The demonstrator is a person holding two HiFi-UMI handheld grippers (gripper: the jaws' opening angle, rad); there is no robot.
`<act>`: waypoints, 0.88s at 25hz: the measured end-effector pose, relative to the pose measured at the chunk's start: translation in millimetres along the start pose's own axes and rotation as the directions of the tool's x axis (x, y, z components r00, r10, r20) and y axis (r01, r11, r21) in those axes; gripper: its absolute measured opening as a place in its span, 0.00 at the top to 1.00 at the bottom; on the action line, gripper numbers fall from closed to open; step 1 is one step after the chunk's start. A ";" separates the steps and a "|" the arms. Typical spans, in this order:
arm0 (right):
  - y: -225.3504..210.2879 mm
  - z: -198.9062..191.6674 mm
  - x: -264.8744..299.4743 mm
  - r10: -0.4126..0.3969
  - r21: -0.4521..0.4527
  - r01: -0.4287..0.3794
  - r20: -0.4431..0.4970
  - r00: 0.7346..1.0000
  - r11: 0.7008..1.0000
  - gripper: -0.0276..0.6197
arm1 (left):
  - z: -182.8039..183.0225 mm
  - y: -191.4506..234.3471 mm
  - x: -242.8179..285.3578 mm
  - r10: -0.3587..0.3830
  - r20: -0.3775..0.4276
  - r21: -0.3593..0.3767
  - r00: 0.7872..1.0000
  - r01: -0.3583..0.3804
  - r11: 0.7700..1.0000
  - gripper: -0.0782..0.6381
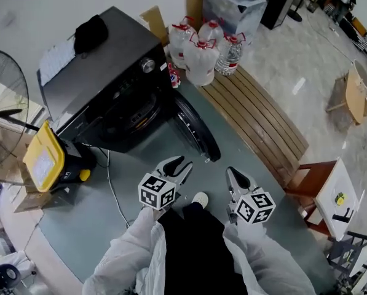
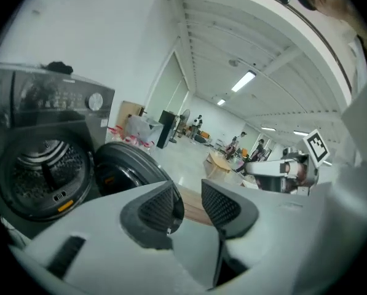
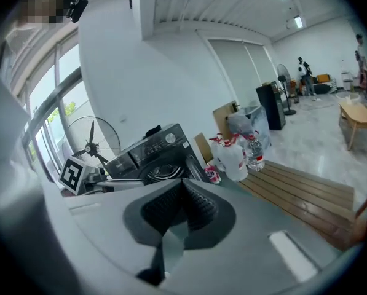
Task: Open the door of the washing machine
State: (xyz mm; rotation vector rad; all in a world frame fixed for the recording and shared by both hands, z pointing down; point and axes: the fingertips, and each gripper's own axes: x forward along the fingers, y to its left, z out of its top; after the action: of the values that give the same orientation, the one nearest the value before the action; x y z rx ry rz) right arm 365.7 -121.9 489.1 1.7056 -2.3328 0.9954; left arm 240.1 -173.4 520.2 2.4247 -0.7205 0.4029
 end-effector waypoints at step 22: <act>115.5 43.5 -31.9 0.121 -0.349 -0.084 0.083 0.989 0.933 0.94 | 57.6 -20.5 -134.1 0.134 0.241 0.101 0.961 -0.162 0.982 0.90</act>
State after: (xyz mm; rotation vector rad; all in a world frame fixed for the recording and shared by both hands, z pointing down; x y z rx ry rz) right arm 289.2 -100.0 389.5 1.5430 -2.4986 0.4758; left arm 150.2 -139.8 408.3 2.5675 -1.0112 0.2263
